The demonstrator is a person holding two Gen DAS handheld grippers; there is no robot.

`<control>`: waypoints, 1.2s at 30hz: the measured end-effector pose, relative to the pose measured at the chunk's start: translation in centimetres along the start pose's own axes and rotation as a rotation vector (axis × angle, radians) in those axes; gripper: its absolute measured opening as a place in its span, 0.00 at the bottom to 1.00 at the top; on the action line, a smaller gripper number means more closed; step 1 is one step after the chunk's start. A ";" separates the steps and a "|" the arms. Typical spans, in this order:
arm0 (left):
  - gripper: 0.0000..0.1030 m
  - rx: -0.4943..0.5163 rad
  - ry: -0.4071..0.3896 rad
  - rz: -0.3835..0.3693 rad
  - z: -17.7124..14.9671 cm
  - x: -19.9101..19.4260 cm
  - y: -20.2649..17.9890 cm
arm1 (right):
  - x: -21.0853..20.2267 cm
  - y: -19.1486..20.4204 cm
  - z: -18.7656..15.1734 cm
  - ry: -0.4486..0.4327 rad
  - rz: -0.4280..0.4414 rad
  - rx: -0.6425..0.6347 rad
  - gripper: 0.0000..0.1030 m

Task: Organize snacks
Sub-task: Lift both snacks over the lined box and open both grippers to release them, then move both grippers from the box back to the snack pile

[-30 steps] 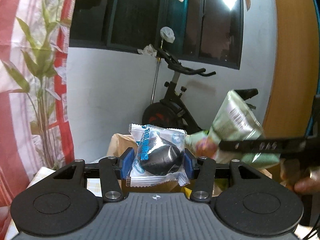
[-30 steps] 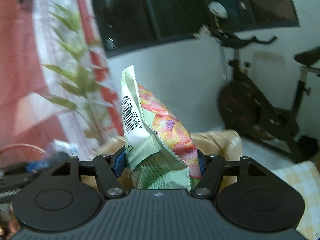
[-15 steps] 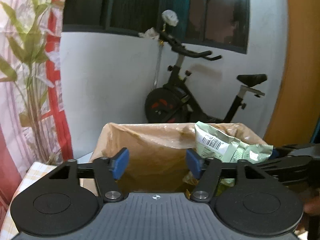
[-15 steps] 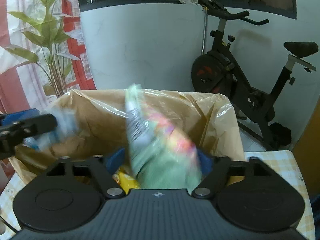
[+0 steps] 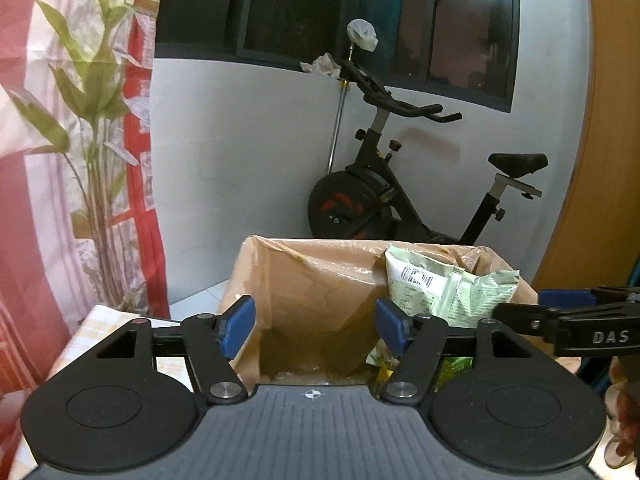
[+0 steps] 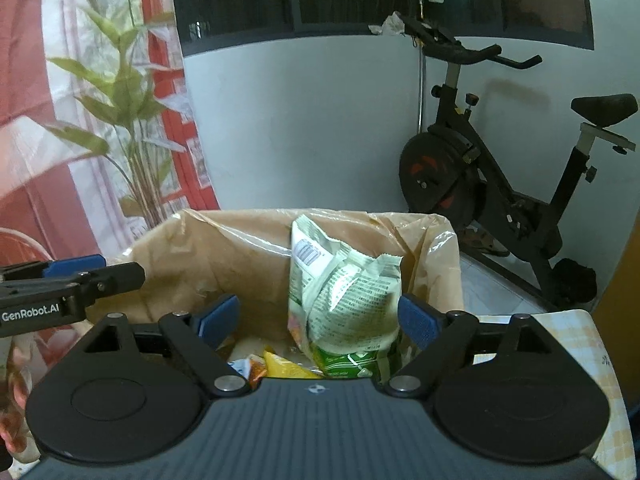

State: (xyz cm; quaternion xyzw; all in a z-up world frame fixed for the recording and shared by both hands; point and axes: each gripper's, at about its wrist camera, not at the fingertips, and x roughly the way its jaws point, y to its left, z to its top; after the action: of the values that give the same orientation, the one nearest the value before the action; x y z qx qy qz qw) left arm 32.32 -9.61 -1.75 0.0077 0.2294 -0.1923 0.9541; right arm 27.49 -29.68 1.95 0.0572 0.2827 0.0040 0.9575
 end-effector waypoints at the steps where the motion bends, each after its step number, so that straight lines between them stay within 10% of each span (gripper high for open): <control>1: 0.69 0.002 0.000 0.006 0.0 -0.6 0.1 | -0.5 0.0 -0.1 -0.005 0.006 0.001 0.86; 19: 0.73 -0.056 0.025 0.027 -5.5 -11.3 3.3 | -9.6 0.5 -4.8 -0.037 0.108 -0.065 0.86; 36: 0.73 -0.163 0.266 -0.128 -17.2 -7.7 -2.6 | -9.2 -0.6 -16.3 0.164 0.131 -0.187 0.86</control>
State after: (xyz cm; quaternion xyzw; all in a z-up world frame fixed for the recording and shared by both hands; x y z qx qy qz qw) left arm 17.55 -7.39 -13.51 -0.0588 0.3687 -0.2308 0.8985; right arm 10.95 -28.87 -6.72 -0.0144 0.3542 0.0974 0.9300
